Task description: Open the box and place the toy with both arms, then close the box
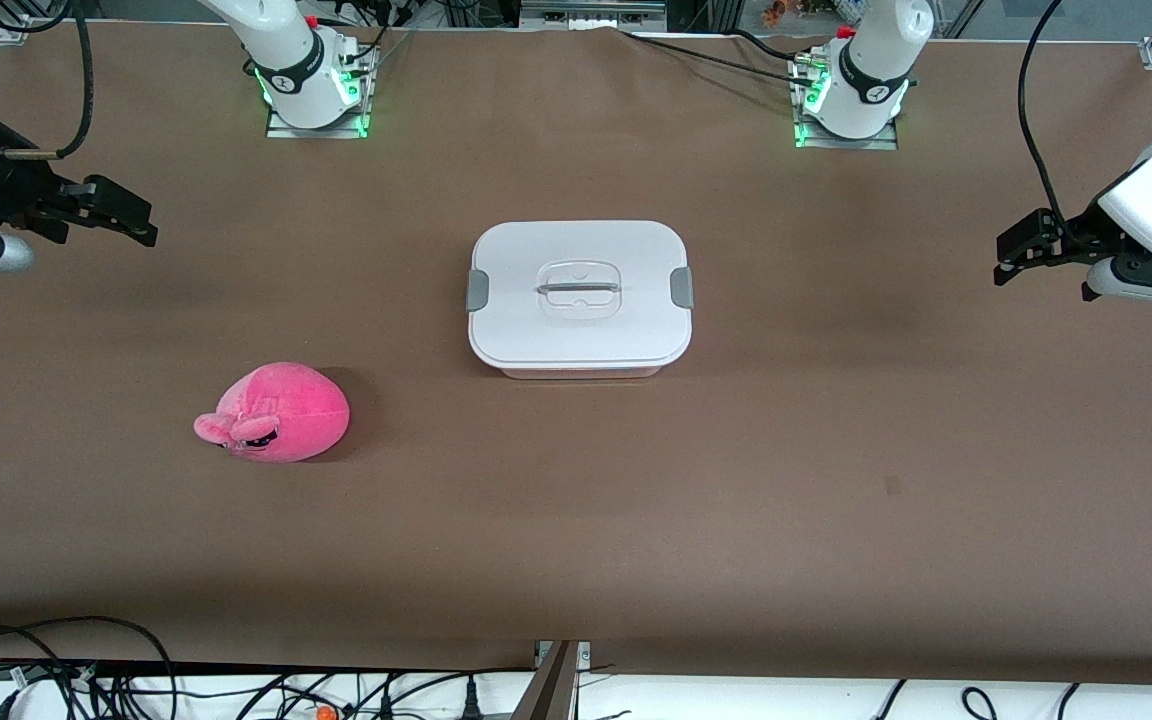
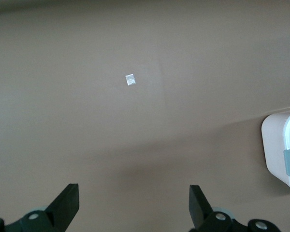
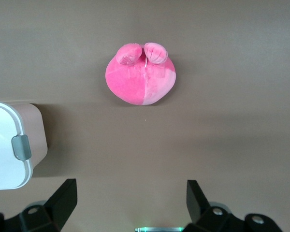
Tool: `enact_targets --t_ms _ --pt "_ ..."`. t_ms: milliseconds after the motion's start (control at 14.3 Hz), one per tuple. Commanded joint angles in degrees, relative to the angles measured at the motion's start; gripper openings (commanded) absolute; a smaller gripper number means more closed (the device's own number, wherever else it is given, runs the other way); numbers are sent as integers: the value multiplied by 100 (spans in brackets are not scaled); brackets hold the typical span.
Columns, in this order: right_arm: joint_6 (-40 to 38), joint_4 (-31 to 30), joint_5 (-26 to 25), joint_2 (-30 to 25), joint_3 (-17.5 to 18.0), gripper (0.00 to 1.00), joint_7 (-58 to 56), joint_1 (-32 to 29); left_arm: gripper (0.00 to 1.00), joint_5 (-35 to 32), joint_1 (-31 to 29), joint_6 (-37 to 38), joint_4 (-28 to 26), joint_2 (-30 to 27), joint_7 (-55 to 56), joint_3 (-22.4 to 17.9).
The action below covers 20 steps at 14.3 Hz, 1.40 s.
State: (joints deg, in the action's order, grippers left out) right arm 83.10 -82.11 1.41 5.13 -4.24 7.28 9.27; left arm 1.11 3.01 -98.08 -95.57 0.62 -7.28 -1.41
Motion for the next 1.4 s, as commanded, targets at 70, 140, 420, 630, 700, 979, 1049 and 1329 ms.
enact_targets --t_ms 70,140,420,630,700,979,1049,1329 --pt "57 -104 79 -117 -7 100 -86 -4 100 73 6 149 205 105 -37 17" --pt "109 -104 79 -117 -15 100 -86 -4 100 73 -2 149 205 149 -45 26" --pt "118 -104 87 -108 -24 100 -86 -4 100 108 -29 210 196 167 7 -9" --pt "171 -104 87 -100 -24 100 -86 -4 100 82 -29 281 196 202 7 -18" --pt "189 -104 87 -100 -24 100 -86 -4 100 99 -37 299 196 202 7 -26" --pt "198 -104 87 -100 -24 100 -86 -4 100 73 -29 307 205 211 -10 -26" --pt "198 -104 87 -100 -24 100 -86 -4 100 73 -29 308 205 202 -10 -26" --pt "198 -104 87 -100 -33 100 -86 -4 100 73 50 325 214 149 7 122"
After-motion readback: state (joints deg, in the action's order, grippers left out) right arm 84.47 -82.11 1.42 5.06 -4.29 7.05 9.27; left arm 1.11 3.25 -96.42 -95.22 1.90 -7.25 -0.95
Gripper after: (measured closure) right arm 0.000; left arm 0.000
